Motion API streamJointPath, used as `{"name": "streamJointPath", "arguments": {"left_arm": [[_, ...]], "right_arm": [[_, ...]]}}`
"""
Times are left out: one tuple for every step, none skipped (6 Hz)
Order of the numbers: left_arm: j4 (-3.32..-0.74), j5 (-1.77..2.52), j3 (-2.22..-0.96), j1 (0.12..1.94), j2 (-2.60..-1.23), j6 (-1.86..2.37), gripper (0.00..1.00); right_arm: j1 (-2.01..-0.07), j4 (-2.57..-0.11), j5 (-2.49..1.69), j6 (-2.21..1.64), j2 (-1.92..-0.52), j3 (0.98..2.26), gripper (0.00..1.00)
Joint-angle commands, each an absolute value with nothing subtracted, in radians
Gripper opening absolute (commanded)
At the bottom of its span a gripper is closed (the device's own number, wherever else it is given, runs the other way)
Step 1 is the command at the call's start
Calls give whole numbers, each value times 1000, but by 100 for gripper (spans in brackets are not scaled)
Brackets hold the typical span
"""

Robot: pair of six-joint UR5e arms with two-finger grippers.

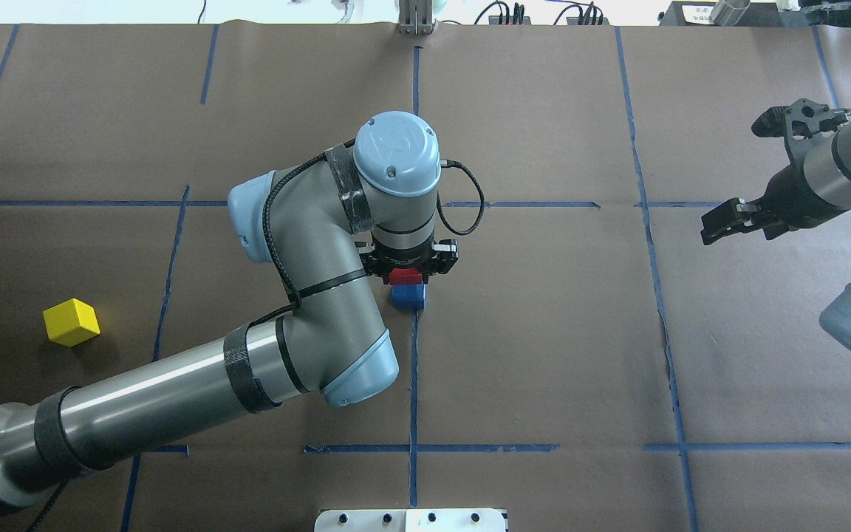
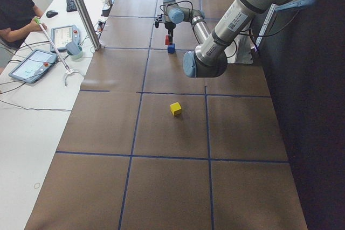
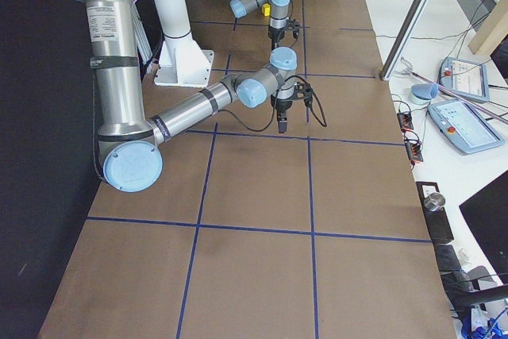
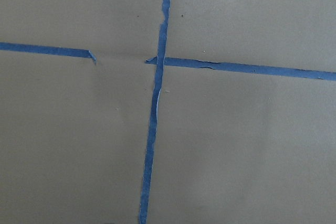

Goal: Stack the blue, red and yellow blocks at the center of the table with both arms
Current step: 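Lower the red cube onto the blue cube with the left gripper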

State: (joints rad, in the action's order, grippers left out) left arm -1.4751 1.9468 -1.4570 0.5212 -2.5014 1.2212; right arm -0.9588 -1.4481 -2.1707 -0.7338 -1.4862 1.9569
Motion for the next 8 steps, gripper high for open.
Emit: {"name": "streamJointPath", "arguments": {"left_arm": [[-1477, 1945, -1454, 517, -2499, 1218, 0], [-1482, 1945, -1451, 515, -2499, 1216, 0], [-1485, 1947, -1451, 514, -2499, 1216, 0], [-1486, 1947, -1450, 505, -2499, 1216, 0], [-1488, 1945, -1450, 500, -2499, 1216, 0], [-1489, 1947, -1451, 502, -2493, 1216, 1], [-1489, 1945, -1451, 502, -2491, 1216, 1], [-1491, 1947, -1451, 500, -2488, 1215, 2]], "right_arm": [[-957, -1448, -2169, -735, -1486, 1957, 100], [-957, -1448, -2169, -735, -1485, 1957, 100], [-957, -1448, -2169, -735, -1485, 1957, 100], [-957, -1448, -2169, -736, -1483, 1954, 100], [-956, -1448, -2169, -736, -1480, 1954, 100], [-956, -1448, -2169, -736, -1480, 1954, 100], [-956, -1448, -2169, -736, -1480, 1954, 100], [-956, -1448, -2169, -735, -1480, 1954, 100]]}}
